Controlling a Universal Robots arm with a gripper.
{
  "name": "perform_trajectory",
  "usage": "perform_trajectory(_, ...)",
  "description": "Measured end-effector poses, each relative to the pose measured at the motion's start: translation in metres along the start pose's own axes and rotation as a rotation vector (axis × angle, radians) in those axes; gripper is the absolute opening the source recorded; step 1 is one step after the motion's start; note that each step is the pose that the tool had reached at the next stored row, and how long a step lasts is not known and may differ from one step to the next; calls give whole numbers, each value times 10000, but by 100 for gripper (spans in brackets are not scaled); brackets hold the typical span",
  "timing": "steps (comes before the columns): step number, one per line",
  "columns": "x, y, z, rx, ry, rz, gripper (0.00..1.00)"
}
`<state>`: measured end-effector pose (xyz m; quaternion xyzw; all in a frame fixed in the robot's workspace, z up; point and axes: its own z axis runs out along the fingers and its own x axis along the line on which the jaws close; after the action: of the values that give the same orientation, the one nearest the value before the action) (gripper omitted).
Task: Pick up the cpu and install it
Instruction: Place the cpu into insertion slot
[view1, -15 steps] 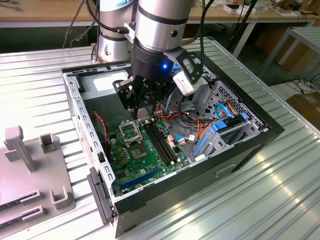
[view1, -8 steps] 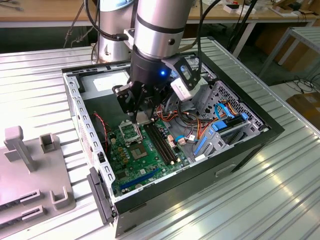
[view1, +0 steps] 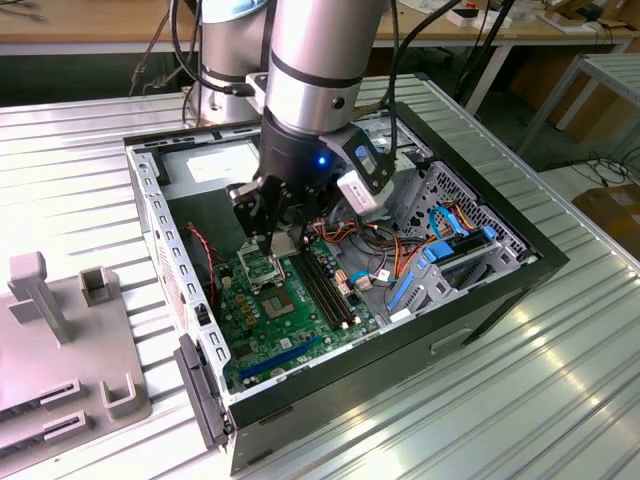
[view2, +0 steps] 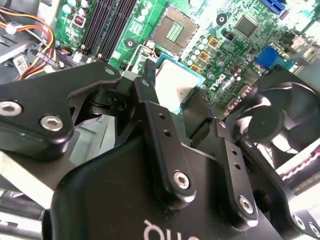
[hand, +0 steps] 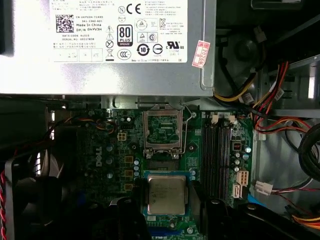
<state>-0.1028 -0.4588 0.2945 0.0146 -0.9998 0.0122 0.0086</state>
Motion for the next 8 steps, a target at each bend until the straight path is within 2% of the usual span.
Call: perform_trajectory(8, -2, -11, 160, 0, -4, 0, 47)
